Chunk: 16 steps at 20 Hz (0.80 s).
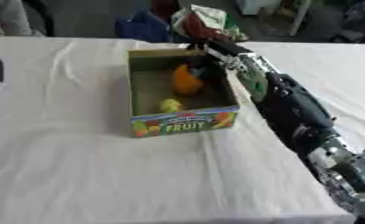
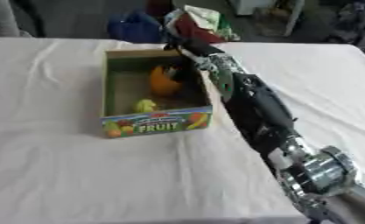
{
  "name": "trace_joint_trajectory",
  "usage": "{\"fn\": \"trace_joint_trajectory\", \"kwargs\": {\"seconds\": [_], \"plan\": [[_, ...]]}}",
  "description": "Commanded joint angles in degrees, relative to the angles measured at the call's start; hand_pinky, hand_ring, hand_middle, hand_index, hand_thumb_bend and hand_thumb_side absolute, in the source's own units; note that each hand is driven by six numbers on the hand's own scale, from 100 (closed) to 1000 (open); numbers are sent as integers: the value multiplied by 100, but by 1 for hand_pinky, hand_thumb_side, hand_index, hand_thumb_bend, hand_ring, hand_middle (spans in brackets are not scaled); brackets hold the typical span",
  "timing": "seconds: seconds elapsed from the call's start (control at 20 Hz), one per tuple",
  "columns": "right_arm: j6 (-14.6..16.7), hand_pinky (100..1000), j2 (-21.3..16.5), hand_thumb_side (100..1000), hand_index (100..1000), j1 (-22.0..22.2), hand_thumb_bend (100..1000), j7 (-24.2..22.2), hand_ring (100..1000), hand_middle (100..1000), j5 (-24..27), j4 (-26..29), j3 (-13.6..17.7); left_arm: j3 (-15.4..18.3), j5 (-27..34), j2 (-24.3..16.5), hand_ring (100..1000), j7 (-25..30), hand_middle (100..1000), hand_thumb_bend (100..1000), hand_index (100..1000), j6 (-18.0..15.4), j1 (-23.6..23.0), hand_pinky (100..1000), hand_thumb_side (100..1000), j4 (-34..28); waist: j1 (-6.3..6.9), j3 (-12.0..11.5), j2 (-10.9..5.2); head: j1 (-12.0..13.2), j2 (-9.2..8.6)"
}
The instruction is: Pick up objects on the table and place them in the box.
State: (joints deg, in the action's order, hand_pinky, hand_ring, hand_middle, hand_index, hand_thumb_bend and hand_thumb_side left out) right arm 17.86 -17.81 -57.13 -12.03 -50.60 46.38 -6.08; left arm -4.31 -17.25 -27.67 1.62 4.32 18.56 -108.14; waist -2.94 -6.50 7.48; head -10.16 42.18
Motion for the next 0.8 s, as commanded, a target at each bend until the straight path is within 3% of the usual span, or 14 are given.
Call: {"fn": "trace_joint_trajectory", "kwargs": {"seconds": [0.05,0.2,0.35,0.4,0.55,0.8], "plan": [[23,828,-495,507,922,-15,100,-69,884,855,530,742,-80,96,-40,-150,592,-58,595,229,799,9,6,620,670,-53,26,54,-64,83,-74],[-37,803,-873,429,895,288,100,74,862,806,1262,1534,-98,138,-31,-138,590,-136,593,223,800,23,-45,618,670,-15,28,137,-45,184,-111],[-320,783,-1238,421,882,807,100,452,851,772,2247,2415,26,197,20,-128,593,-237,597,218,804,19,-115,620,674,12,45,216,-21,322,-165],[-459,769,-1325,494,871,990,100,601,844,754,2574,2670,72,221,31,-126,593,-271,597,214,804,19,-142,619,673,11,50,248,-19,349,-170],[-872,750,-1470,555,860,1634,100,1098,834,733,3626,3363,241,292,89,-109,592,-415,598,140,806,34,-236,616,707,7,61,330,-16,429,-168],[-1240,730,-1286,694,830,2567,100,1803,809,684,4503,4206,562,324,285,-7,592,-654,600,100,812,81,-390,611,746,43,93,445,-6,605,-136]]}}
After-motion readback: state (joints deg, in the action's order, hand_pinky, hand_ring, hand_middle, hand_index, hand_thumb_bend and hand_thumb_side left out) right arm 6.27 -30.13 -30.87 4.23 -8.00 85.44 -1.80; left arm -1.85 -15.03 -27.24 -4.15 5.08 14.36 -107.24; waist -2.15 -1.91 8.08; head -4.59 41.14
